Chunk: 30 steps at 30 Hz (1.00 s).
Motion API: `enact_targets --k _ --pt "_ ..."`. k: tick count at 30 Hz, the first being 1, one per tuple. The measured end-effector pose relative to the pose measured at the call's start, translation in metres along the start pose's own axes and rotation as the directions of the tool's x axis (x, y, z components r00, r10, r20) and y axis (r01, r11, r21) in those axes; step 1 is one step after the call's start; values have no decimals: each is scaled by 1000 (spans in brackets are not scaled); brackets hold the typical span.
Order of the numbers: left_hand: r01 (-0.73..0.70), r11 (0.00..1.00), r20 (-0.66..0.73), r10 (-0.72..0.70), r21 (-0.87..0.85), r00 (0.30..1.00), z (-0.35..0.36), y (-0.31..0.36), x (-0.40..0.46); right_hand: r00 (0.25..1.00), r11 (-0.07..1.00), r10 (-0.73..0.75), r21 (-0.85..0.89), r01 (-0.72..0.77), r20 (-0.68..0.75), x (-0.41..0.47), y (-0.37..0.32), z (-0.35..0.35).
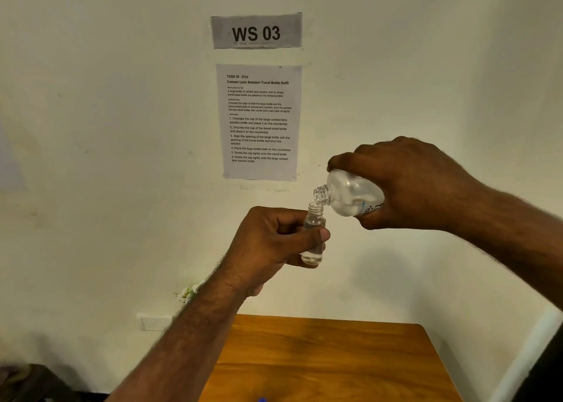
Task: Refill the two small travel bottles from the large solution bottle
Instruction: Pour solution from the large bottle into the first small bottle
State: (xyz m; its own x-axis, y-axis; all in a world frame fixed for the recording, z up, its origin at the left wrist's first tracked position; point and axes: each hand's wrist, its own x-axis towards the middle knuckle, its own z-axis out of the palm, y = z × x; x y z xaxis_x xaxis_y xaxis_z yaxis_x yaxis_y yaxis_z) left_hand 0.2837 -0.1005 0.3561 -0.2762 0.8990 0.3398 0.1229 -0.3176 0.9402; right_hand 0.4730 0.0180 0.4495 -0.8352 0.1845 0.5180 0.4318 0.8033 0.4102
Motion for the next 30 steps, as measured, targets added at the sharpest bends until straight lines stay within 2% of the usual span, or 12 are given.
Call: enact_targets --k 24,30 --pt "-10 1000 4 10 10 1000 3 -3 -1 1000 999 19 44 -19 -3 -8 -1 4" --pt "-19 1000 2 19 -1 1000 3 -9 -1 995 983 93 158 -97 32 -14 -6 17"
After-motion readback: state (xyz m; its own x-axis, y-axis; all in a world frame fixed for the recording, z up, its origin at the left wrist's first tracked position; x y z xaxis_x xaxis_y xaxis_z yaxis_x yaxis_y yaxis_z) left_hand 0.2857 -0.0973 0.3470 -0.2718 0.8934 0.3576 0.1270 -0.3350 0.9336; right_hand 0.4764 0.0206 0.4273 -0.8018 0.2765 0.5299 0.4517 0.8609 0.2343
